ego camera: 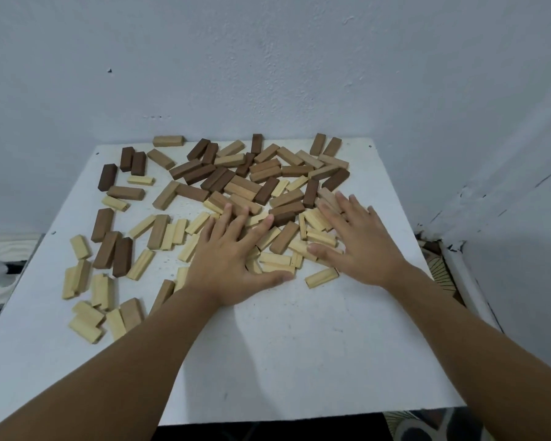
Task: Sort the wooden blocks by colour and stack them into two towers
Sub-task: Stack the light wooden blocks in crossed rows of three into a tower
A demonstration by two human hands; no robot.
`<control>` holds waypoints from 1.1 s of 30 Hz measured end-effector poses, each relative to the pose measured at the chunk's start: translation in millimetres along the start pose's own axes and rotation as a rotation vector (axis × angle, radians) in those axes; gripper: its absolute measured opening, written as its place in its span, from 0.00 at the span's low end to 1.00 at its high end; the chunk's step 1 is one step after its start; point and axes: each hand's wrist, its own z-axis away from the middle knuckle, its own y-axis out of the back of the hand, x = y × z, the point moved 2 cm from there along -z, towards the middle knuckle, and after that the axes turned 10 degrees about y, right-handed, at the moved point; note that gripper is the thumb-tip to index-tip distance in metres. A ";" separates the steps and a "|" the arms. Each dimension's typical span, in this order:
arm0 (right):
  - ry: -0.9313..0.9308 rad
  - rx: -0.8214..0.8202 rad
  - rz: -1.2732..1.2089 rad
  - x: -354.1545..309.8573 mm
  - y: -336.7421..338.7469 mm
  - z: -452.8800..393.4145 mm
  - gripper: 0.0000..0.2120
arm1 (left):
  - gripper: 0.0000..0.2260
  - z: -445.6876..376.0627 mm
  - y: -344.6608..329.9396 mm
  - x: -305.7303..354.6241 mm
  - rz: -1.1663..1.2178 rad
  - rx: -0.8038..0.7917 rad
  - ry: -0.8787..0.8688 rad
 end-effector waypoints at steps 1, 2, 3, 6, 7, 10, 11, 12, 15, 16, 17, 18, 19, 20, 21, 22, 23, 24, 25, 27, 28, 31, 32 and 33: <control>-0.007 -0.009 0.007 0.5 -0.3 -5.8 0.44 | 0.45 -1.7 0.5 0.2 -0.012 -0.018 0.018; -0.013 -0.020 0.007 0.4 0.3 -13.1 0.44 | 0.44 -4.0 0.7 0.1 -0.029 -0.040 0.039; -0.021 -0.028 0.004 0.4 2.2 -21.2 0.43 | 0.43 -7.1 0.8 0.1 -0.045 -0.058 0.065; -0.054 -0.044 0.010 -1.9 3.3 -38.1 0.41 | 0.42 -17.0 0.1 1.2 -0.088 -0.091 0.138; -0.066 -0.043 0.012 -3.6 2.9 -39.7 0.40 | 0.43 -19.3 0.0 1.4 -0.106 -0.116 0.145; -0.056 0.035 0.038 -14.5 2.9 -32.7 0.37 | 0.43 -16.5 7.8 -0.4 -0.053 -0.164 0.108; -0.026 0.088 0.035 -21.4 3.3 -27.0 0.36 | 0.41 -12.4 12.6 -2.4 -0.014 -0.137 0.079; 0.014 0.129 0.005 -30.4 2.4 -20.3 0.35 | 0.39 -5.6 17.9 -4.9 0.018 -0.091 0.052; 0.153 0.122 -0.068 -68.2 -6.3 1.6 0.34 | 0.35 23.1 26.5 -15.3 0.094 0.025 0.036; 0.189 0.099 -0.050 -81.2 -12.1 6.9 0.34 | 0.35 33.0 26.9 -19.8 0.114 0.040 0.055; 0.209 0.074 -0.033 -93.2 -17.8 10.1 0.35 | 0.34 41.3 26.8 -24.9 0.125 0.056 0.075; 0.216 0.049 -0.019 -103.3 -23.1 11.5 0.35 | 0.33 48.2 26.1 -29.8 0.133 0.078 0.093; 0.216 0.027 0.002 -111.5 -28.4 10.8 0.36 | 0.33 53.3 26.5 -34.8 0.138 0.108 0.108; 0.215 0.013 0.031 -118.1 -32.5 9.3 0.37 | 0.32 56.6 27.6 -38.5 0.146 0.142 0.119; 0.214 0.000 0.061 -123.3 -34.9 7.7 0.37 | 0.31 57.9 30.4 -41.0 0.158 0.175 0.129; 0.210 -0.011 0.080 -126.7 -36.2 6.1 0.37 | 0.30 58.4 34.5 -42.0 0.177 0.205 0.137; 0.206 -0.020 0.086 -129.1 -36.0 4.7 0.37 | 0.29 58.4 39.9 -42.4 0.199 0.238 0.142; 0.202 -0.025 0.081 -131.0 -35.0 3.5 0.36 | 0.28 59.0 45.8 -43.5 0.218 0.281 0.147; 0.201 -0.029 0.069 -133.2 -33.7 3.1 0.36 | 0.27 61.1 51.5 -46.1 0.227 0.333 0.161; 0.208 -0.039 0.039 -139.7 -32.2 3.3 0.37 | 0.27 70.3 59.7 -59.7 0.221 0.411 0.267; 0.210 -0.046 0.029 -143.5 -32.3 3.2 0.37 | 0.28 75.9 60.8 -71.4 0.210 0.408 0.371; 0.192 -0.065 0.064 -151.3 -35.5 0.8 0.40 | 0.36 88.9 53.0 -110.7 0.116 0.235 0.695; 0.176 -0.058 0.083 -152.4 -36.7 -1.2 0.41 | 0.38 89.4 49.1 -121.0 0.093 0.178 0.758; 0.157 -0.048 0.099 -152.7 -38.2 -3.6 0.42 | 0.39 87.4 45.7 -128.5 0.078 0.140 0.794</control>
